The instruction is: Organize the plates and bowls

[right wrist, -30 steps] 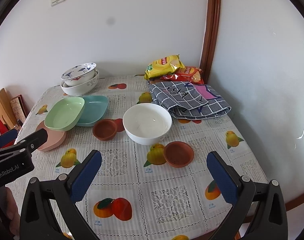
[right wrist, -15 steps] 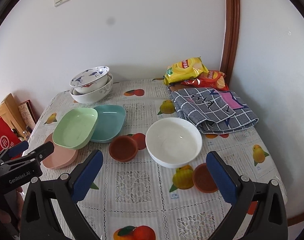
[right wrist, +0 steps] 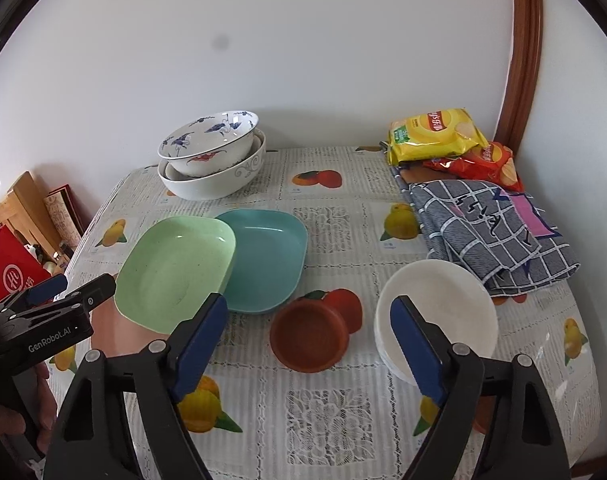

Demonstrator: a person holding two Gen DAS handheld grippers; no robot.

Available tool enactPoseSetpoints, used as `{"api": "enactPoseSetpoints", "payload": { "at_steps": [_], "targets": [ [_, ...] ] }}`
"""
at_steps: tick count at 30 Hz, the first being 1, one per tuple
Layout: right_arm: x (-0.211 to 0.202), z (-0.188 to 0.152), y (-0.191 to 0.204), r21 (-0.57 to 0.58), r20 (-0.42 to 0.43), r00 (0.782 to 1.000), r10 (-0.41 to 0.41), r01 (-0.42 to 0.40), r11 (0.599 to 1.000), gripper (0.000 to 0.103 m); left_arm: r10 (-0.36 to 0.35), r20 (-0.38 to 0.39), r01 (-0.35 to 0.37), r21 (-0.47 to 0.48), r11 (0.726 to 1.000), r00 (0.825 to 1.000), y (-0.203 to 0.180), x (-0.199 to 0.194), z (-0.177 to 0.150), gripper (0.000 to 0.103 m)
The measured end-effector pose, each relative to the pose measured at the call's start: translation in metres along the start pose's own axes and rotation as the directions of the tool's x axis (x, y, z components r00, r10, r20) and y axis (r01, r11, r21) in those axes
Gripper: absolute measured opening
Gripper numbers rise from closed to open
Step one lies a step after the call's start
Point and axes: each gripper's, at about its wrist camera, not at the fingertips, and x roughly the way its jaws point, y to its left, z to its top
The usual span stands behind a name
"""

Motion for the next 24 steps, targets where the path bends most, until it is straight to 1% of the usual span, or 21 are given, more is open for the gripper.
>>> {"api": "enactPoseSetpoints", "payload": {
  "at_steps": [3,6,11,15,18,21,23,24],
  "targets": [
    [0.015,0.002,0.007,0.011,-0.019,1.000,0.023,-0.023,1.000,0.074,0.013,-0.011,-0.013,0.014,1.000,1.000,0.002,0.013,0.006,0.084],
    [0.027,0.005,0.015,0.004,-0.035,0.999,0.039,-0.039,0.999,0.069,0.013,-0.023,-0.013,0.017,1.000,1.000,0.005,0.027,0.012,0.076],
    [0.050,0.010,0.026,-0.005,-0.065,0.996,0.059,-0.060,0.998,0.059,-0.005,-0.043,0.006,0.016,1.000,0.999,0.007,0.046,0.018,0.073],
    [0.065,0.014,0.033,0.012,-0.090,0.991,0.104,-0.103,0.995,0.056,-0.023,-0.064,0.024,0.010,1.000,0.998,0.008,0.061,0.022,0.065],
    [0.073,0.018,0.040,0.004,-0.091,0.990,0.109,-0.110,0.994,0.055,-0.051,-0.085,0.051,0.000,0.999,0.995,0.009,0.072,0.025,0.056],
    [0.083,0.020,0.045,-0.005,-0.106,0.989,0.108,-0.109,0.994,0.053,-0.056,-0.084,0.055,-0.005,0.998,0.995,0.010,0.078,0.027,0.054],
    [0.089,0.020,0.048,-0.005,-0.120,0.986,0.112,-0.114,0.994,0.047,-0.064,-0.089,0.064,-0.003,0.998,0.994,0.009,0.083,0.029,0.051],
    [0.092,0.020,0.049,-0.005,-0.128,0.986,0.111,-0.112,0.994,0.046,-0.069,-0.093,0.069,-0.002,0.998,0.993,0.009,0.085,0.029,0.049]
  ]
}}
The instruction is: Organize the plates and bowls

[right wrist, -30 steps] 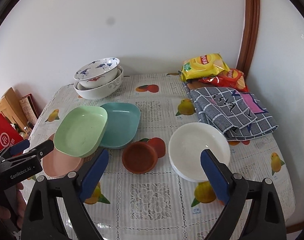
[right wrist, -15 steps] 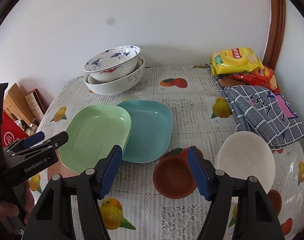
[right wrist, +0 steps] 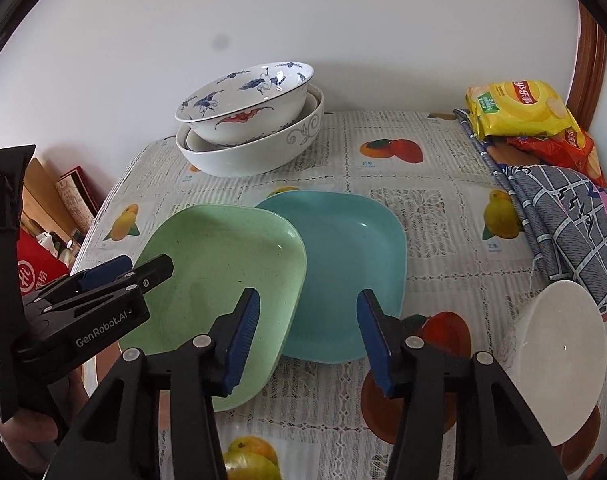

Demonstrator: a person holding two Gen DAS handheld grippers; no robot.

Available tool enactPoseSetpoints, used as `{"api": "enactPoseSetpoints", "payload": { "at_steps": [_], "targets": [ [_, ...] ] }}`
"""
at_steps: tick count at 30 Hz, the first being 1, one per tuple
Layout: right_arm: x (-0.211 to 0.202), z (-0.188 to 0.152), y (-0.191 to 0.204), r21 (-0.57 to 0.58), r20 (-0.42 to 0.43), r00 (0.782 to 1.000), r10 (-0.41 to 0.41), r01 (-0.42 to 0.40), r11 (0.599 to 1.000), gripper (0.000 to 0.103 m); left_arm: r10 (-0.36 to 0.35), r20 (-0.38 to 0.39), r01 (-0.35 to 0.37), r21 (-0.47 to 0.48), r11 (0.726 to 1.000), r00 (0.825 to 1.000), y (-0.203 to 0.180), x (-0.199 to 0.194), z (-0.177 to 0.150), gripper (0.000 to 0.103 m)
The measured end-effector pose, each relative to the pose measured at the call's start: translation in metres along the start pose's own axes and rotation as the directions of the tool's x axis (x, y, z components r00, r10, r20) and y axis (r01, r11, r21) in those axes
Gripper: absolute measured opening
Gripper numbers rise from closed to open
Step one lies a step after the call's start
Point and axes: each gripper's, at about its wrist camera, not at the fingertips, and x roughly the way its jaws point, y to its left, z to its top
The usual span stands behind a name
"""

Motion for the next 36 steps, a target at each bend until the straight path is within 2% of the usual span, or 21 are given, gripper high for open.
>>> {"api": "enactPoseSetpoints", "payload": {
  "at_steps": [3,5,7,10,14,21,36],
  "targets": [
    [0.010,-0.001,0.001,-0.002,-0.014,1.000,-0.008,0.008,1.000,0.043,-0.013,-0.005,0.013,0.002,1.000,1.000,-0.001,0.004,0.002,0.048],
    [0.015,-0.002,0.001,-0.001,-0.029,1.000,-0.011,0.011,1.000,0.034,-0.015,-0.010,0.015,0.007,1.000,1.000,-0.002,0.007,0.001,0.045],
    [0.020,-0.002,0.000,0.001,-0.038,0.999,-0.008,0.008,1.000,0.028,-0.022,-0.016,0.022,0.010,1.000,1.000,-0.002,0.009,0.000,0.034],
    [0.024,-0.002,0.001,-0.007,-0.044,0.999,0.003,-0.003,1.000,0.017,-0.025,-0.019,0.026,0.012,1.000,1.000,-0.001,0.011,-0.001,0.023],
    [0.024,-0.002,0.002,-0.003,-0.039,0.999,0.006,-0.006,1.000,0.009,-0.049,-0.025,0.049,0.002,0.999,0.998,-0.001,0.010,-0.002,0.015],
    [0.011,-0.001,-0.005,0.032,-0.015,1.000,0.023,-0.022,0.999,0.009,-0.051,-0.014,0.051,0.008,0.999,0.999,-0.007,-0.002,-0.008,0.012],
    [-0.064,-0.009,-0.027,0.042,0.083,0.997,-0.008,0.005,0.999,0.009,-0.097,0.062,0.094,0.043,0.995,0.993,-0.044,-0.060,-0.019,0.012]
  ]
}}
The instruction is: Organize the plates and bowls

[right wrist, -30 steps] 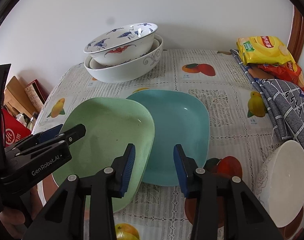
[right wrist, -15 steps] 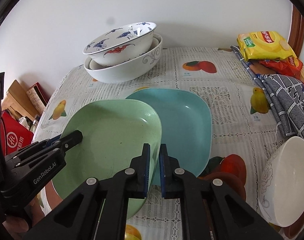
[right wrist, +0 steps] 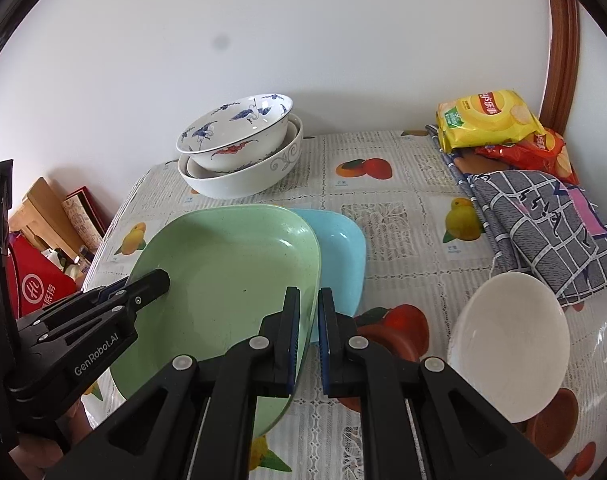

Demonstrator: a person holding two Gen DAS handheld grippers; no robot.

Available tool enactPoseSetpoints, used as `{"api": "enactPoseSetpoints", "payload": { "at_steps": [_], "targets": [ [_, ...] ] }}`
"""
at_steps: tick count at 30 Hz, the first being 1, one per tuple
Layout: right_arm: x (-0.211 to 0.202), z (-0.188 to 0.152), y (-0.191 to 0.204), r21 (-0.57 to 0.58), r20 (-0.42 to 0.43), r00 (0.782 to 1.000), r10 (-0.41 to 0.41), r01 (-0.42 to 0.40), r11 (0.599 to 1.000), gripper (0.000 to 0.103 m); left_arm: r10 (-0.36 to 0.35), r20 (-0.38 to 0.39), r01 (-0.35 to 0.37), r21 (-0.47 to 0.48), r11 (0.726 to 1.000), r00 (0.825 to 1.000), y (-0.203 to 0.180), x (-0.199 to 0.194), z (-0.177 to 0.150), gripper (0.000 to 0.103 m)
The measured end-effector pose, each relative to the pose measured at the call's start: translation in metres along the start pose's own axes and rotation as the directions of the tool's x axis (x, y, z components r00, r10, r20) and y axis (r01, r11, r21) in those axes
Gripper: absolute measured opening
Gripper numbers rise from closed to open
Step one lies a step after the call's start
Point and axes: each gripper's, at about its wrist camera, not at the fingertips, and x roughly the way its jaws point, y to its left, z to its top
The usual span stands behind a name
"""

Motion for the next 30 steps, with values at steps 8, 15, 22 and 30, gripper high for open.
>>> {"api": "enactPoseSetpoints", "payload": {
  "at_steps": [8,15,22,30],
  "targets": [
    [-0.026,-0.013,0.001,-0.012,0.022,1.000,0.006,-0.006,1.000,0.009,-0.006,0.011,0.006,-0.015,1.000,1.000,-0.005,-0.023,-0.016,0.012],
    [-0.026,-0.027,0.017,-0.040,0.002,0.999,0.042,-0.042,0.998,0.009,0.028,0.012,-0.028,-0.054,0.998,1.000,0.013,-0.036,-0.035,0.012],
    [-0.011,-0.045,0.048,-0.090,-0.048,0.996,0.075,-0.079,0.993,0.009,0.072,-0.011,-0.072,-0.112,0.991,0.997,0.044,-0.039,-0.059,0.012],
    [0.016,-0.057,0.079,-0.129,-0.111,0.987,0.118,-0.132,0.983,0.009,0.126,-0.043,-0.132,-0.166,0.977,0.991,0.082,-0.034,-0.075,0.012]
  ]
}}
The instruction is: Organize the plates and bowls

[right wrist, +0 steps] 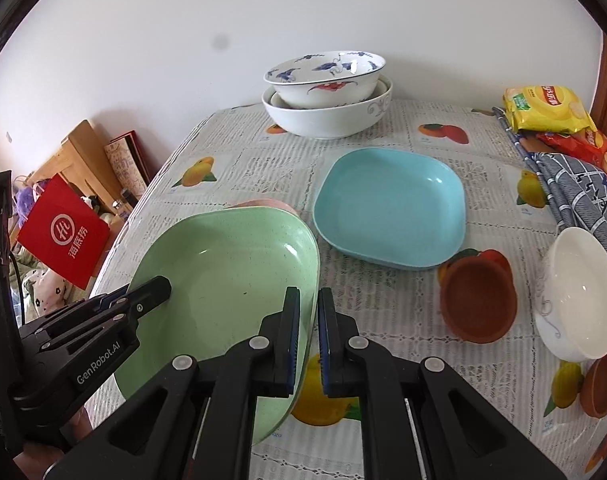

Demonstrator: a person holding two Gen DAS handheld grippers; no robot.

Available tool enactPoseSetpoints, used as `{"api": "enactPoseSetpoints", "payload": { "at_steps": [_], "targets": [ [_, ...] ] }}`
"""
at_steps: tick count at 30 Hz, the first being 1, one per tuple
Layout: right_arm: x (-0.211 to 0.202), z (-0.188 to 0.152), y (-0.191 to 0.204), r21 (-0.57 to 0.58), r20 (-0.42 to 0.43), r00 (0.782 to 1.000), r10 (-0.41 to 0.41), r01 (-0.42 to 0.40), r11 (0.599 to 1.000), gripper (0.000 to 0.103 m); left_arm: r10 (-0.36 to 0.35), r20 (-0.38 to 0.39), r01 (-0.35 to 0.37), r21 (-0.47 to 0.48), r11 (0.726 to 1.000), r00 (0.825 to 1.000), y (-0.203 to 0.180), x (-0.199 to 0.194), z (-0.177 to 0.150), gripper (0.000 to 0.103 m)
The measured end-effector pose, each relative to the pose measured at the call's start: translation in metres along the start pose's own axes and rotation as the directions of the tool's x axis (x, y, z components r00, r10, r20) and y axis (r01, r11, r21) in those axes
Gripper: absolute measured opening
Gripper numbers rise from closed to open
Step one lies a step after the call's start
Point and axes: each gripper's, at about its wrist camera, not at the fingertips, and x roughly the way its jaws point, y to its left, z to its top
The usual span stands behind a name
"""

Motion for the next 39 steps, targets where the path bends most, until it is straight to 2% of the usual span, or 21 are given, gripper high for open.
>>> {"api": "enactPoseSetpoints", "payload": {
  "at_steps": [9,17,26,39],
  "targets": [
    [0.030,0.015,0.011,-0.040,-0.042,0.999,0.014,-0.016,0.999,0.009,0.026,-0.021,-0.027,-0.035,0.999,0.999,0.017,0.018,0.010,0.012],
    [0.052,0.030,0.008,-0.056,-0.059,0.998,0.018,-0.022,0.998,0.010,0.057,-0.025,-0.057,-0.030,0.998,0.998,0.012,0.034,0.018,0.012],
    [0.069,0.037,0.004,-0.064,-0.079,0.996,0.030,-0.035,0.997,0.011,0.062,-0.030,-0.063,-0.033,0.997,0.998,0.012,0.042,0.024,0.012],
    [0.075,0.044,0.007,-0.097,-0.067,0.997,0.030,-0.036,0.995,0.019,0.044,-0.034,-0.045,-0.030,0.999,0.998,0.011,0.041,0.023,0.013]
  ]
}}
